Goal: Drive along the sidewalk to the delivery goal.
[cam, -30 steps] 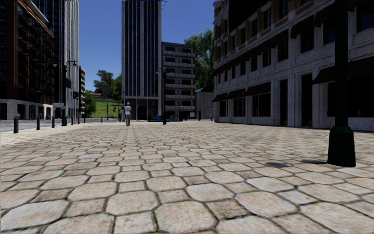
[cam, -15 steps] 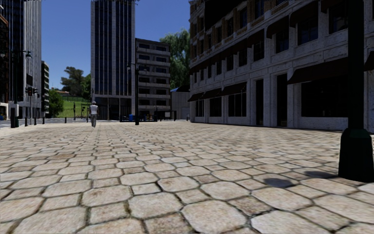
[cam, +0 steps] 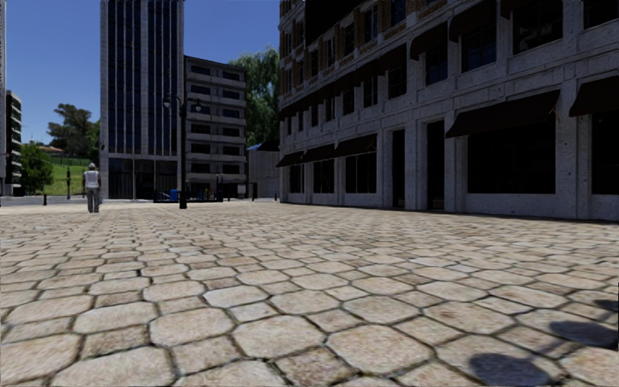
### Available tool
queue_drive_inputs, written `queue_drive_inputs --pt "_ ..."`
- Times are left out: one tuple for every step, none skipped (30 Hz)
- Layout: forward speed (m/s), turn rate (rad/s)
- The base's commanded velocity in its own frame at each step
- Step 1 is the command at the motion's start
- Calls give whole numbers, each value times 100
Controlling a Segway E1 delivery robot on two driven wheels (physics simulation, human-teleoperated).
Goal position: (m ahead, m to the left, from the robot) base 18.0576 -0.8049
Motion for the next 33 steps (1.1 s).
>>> queue_drive_inputs --pt "200 -22" --pt "200 -15" --pt "200 -6" --pt "200 0" --pt "200 0" --pt "200 0" --pt "200 0" --pt "200 0" --pt "200 0" --pt "200 0" --pt "200 0" --pt "200 0" --pt "200 0" --pt "200 0" --pt "200 0" --pt "200 0" --pt "200 0" --pt "200 0" --pt "200 0" --pt "200 0" --pt "200 0" --pt "200 0" --pt "200 0" --pt "200 0" --pt "200 0" --pt "200 0" --pt "200 0" --pt "200 0" --pt "200 0" --pt "200 0" --pt "200 0" --pt "200 0" --pt "200 0"
